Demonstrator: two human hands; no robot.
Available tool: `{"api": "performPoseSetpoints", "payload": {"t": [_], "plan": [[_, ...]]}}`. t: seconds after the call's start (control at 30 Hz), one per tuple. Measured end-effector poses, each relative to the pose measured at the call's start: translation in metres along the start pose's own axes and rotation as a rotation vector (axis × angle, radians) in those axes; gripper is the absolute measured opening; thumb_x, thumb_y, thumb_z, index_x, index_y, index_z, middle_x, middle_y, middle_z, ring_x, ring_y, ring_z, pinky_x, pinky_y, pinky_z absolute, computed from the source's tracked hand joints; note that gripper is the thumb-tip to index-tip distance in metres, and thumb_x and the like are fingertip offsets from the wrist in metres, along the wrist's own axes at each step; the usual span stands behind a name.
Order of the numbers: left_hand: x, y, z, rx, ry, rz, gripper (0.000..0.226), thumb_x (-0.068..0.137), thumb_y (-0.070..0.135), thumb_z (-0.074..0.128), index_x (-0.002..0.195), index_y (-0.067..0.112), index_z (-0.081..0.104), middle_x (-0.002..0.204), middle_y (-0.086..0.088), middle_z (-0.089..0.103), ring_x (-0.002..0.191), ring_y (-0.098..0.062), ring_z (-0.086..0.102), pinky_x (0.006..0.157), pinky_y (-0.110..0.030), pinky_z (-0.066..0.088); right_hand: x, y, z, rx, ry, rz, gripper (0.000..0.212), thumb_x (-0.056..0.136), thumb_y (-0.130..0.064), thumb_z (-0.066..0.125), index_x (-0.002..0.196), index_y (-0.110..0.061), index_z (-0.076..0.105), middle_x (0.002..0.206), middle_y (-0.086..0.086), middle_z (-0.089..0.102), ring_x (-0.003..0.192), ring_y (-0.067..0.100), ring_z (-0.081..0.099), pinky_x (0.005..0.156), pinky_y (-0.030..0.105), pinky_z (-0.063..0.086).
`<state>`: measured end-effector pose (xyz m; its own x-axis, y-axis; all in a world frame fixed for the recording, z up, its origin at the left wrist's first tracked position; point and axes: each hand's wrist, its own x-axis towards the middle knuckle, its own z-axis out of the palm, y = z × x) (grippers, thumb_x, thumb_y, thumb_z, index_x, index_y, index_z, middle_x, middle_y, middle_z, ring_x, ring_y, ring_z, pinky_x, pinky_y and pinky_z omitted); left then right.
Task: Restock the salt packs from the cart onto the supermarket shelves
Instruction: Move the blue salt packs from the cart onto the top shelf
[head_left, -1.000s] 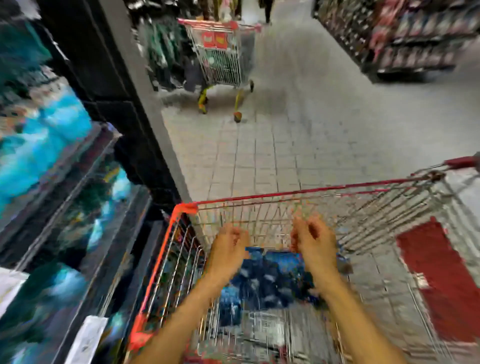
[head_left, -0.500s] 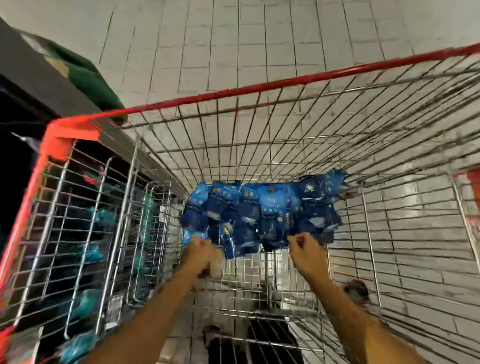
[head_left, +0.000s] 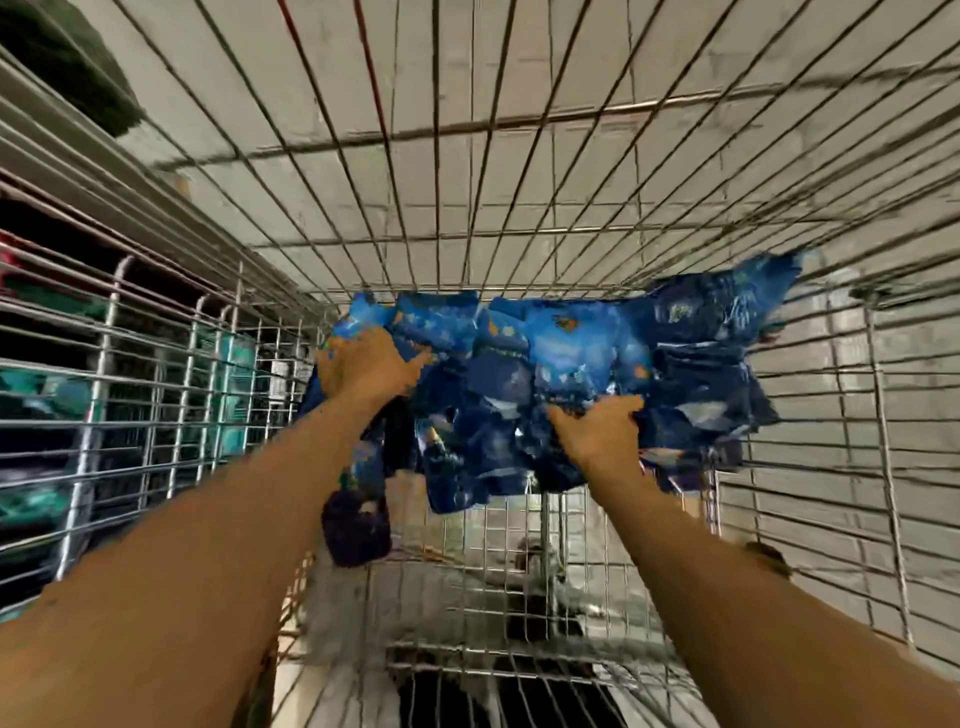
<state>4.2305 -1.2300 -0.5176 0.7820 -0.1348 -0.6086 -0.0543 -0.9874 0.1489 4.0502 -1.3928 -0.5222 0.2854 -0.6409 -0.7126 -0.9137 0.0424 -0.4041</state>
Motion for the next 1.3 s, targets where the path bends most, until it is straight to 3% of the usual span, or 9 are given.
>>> {"api": "performPoseSetpoints", "payload": {"t": [0.27, 0.43, 0.57, 0.73, 0.93, 1.03, 1.17, 1.23, 1.3], "plan": [[0.010, 0.011, -0.009, -0.139, -0.161, -0.113, 0.064, 0.068, 0.044, 0.086, 0.110, 0.002, 0.062, 0.108, -0.015, 0.064, 0.097, -0.029, 0.060, 0.086, -0.039, 0.054, 0.002, 0.004, 0.004, 0.203, 0.007, 0.076, 0.077, 0.067, -0.027, 0.090, 0.126, 0.003, 0.050, 0.117, 0.017, 0.068, 0.107, 0.033, 0.065, 0.093, 0.045, 0.055], [-0.007, 0.006, -0.007, -0.522, -0.300, -0.176, 0.033, 0.080, 0.022, 0.080, 0.100, 0.008, 0.058, 0.092, -0.017, 0.066, 0.071, -0.027, 0.063, 0.056, -0.033, 0.056, -0.008, 0.011, -0.006, 0.552, -0.181, 0.091, 0.045, 0.078, 0.005, 0.073, 0.119, -0.010, 0.062, 0.096, 0.013, 0.074, 0.071, 0.024, 0.070, 0.068, 0.037, 0.060], [-0.043, -0.007, -0.027, -0.699, -0.325, -0.197, 0.034, 0.074, 0.020, 0.085, 0.097, 0.011, 0.061, 0.082, -0.011, 0.071, 0.056, -0.019, 0.063, 0.053, -0.032, 0.056, -0.031, 0.026, -0.032, 0.715, -0.344, 0.100, 0.046, 0.080, 0.012, 0.068, 0.116, -0.018, 0.063, 0.099, 0.013, 0.077, 0.073, 0.028, 0.074, 0.056, 0.032, 0.058], [-0.110, -0.007, -0.061, -0.933, -0.374, -0.238, 0.042, 0.072, 0.026, 0.087, 0.102, 0.023, 0.058, 0.093, -0.004, 0.072, 0.077, -0.019, 0.071, 0.064, -0.034, 0.060, -0.086, 0.023, -0.063, 0.727, -0.399, 0.028, 0.066, 0.071, 0.008, 0.078, 0.126, -0.024, 0.058, 0.117, 0.009, 0.072, 0.104, 0.033, 0.070, 0.091, 0.051, 0.056], [-0.206, -0.007, -0.124, -1.183, -0.506, -0.171, 0.052, 0.073, 0.014, 0.082, 0.121, 0.014, 0.060, 0.097, -0.006, 0.077, 0.080, -0.023, 0.075, 0.058, -0.034, 0.059, -0.181, -0.009, -0.122, 0.754, -0.365, -0.041, 0.067, 0.079, -0.003, 0.077, 0.137, -0.021, 0.051, 0.120, 0.006, 0.072, 0.103, 0.025, 0.070, 0.094, 0.044, 0.055], [-0.255, -0.006, -0.158, -1.292, -0.482, -0.141, 0.061, 0.059, 0.009, 0.086, 0.113, 0.020, 0.060, 0.100, -0.010, 0.076, 0.089, -0.027, 0.075, 0.068, -0.042, 0.061, -0.231, -0.032, -0.155, 0.770, -0.323, -0.139, 0.056, 0.084, -0.013, 0.074, 0.127, -0.032, 0.044, 0.091, -0.021, 0.074, 0.079, -0.007, 0.068, 0.063, 0.013, 0.053], [-0.325, -0.006, -0.210, -1.310, -0.399, -0.032, 0.067, 0.042, 0.033, 0.092, 0.101, 0.029, 0.060, 0.093, -0.004, 0.078, 0.084, -0.022, 0.075, 0.070, -0.040, 0.061, -0.294, -0.047, -0.191, 0.824, -0.346, -0.204, 0.044, 0.076, -0.005, 0.078, 0.109, -0.029, 0.061, 0.094, -0.007, 0.078, 0.081, 0.007, 0.075, 0.059, 0.023, 0.057], [-0.357, -0.010, -0.238, -1.330, -0.294, 0.020, 0.073, 0.038, 0.043, 0.090, 0.104, 0.027, 0.062, 0.092, -0.002, 0.078, 0.080, -0.021, 0.075, 0.059, -0.033, 0.058, -0.328, -0.058, -0.204, 0.860, -0.346, -0.248, 0.055, 0.067, -0.009, 0.082, 0.110, -0.034, 0.059, 0.103, -0.013, 0.075, 0.084, 0.002, 0.073, 0.073, 0.031, 0.058], [-0.383, -0.015, -0.262, -1.357, -0.195, 0.083, 0.081, 0.038, 0.046, 0.089, 0.112, 0.023, 0.065, 0.097, -0.003, 0.077, 0.085, -0.022, 0.075, 0.063, -0.032, 0.057, -0.356, -0.072, -0.217, 0.897, -0.357, -0.295, 0.079, 0.062, -0.013, 0.086, 0.132, -0.026, 0.051, 0.126, -0.010, 0.065, 0.116, 0.012, 0.063, 0.102, 0.046, 0.048]]}}
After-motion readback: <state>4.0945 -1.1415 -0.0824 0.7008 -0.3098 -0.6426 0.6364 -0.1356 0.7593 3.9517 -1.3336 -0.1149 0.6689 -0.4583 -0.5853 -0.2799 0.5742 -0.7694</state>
